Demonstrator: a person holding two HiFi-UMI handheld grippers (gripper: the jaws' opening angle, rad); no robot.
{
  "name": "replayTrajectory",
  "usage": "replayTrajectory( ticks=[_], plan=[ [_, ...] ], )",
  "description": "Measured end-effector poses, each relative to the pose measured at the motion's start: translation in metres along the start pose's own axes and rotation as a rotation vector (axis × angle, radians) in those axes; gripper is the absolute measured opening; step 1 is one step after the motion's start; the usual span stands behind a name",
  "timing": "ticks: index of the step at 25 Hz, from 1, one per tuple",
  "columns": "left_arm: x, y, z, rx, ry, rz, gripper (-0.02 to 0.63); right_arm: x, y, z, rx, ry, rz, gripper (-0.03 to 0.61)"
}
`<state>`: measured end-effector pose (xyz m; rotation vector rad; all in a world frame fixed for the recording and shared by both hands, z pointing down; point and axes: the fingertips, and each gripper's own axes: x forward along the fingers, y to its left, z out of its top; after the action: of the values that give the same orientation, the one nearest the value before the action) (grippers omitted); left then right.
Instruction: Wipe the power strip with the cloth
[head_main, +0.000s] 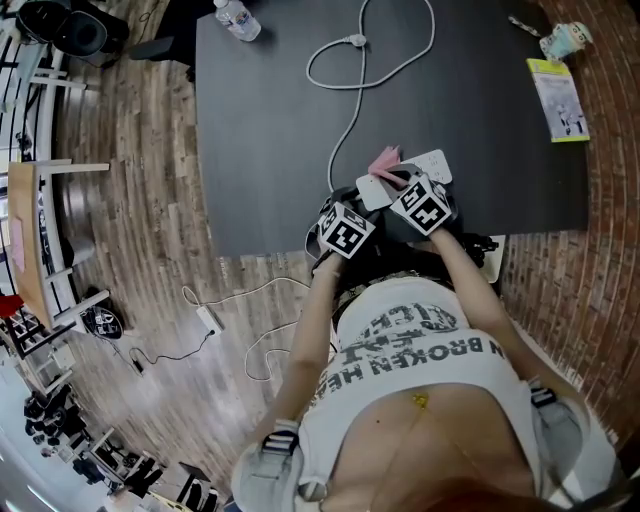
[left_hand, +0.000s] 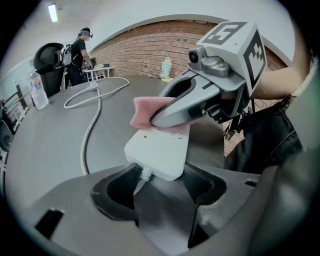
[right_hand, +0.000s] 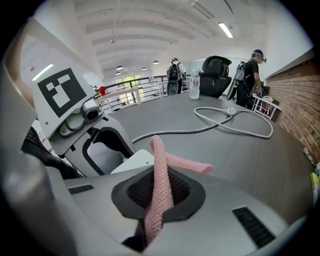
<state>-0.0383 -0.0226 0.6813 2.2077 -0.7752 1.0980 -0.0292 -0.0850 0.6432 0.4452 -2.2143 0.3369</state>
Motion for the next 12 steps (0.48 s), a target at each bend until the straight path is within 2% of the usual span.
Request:
replayTrajectory(
  ticks=[12],
  plan=[
    [0.001,-0.002,0.000,-0.001,0.001,0.000,0.273,-0.011,-0.016,-0.011,0.020,0.010,-0.038,0.017]
  ],
)
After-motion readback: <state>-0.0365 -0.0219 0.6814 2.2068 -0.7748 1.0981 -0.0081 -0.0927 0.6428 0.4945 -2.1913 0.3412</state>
